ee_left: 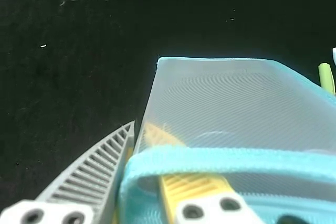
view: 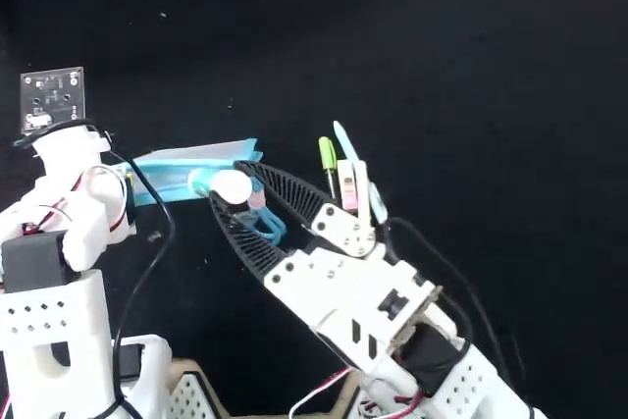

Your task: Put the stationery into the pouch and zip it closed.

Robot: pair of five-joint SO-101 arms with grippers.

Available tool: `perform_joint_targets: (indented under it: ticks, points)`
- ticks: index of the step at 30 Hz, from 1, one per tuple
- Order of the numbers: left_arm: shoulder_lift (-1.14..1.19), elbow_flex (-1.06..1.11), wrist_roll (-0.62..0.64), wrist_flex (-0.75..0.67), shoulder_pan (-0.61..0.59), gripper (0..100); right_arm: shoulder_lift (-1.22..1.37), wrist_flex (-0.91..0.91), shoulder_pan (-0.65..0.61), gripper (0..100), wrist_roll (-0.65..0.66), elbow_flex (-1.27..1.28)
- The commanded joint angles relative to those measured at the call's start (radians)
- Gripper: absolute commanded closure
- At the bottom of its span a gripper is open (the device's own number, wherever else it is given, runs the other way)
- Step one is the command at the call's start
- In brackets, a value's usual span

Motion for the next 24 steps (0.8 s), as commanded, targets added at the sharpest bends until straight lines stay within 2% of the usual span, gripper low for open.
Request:
perform_joint_targets:
  ticks: [1,8,15,19,24]
  points:
    - [0.008,0.024,-0.008,-0.002,-0.004,97,-0.007,-0.031,-0.012,98.7,-0.005,0.01]
    - [0.005,0.024,-0.008,-0.002,-0.004,97,0.027,-0.037,-0.012,98.7,-0.005,0.018]
    - [0.005,0.025,-0.008,0.0,-0.004,97,0.344,-0.236,-0.012,98.7,-0.005,-0.027]
    - [0.005,0.027,-0.008,0.0,-0.004,97,0.506,-0.236,-0.008,98.7,-0.005,-0.097]
    - [0.003,0.027,-0.008,0.0,-0.004,97,0.553,-0.19,-0.011,97.8,-0.005,-0.117]
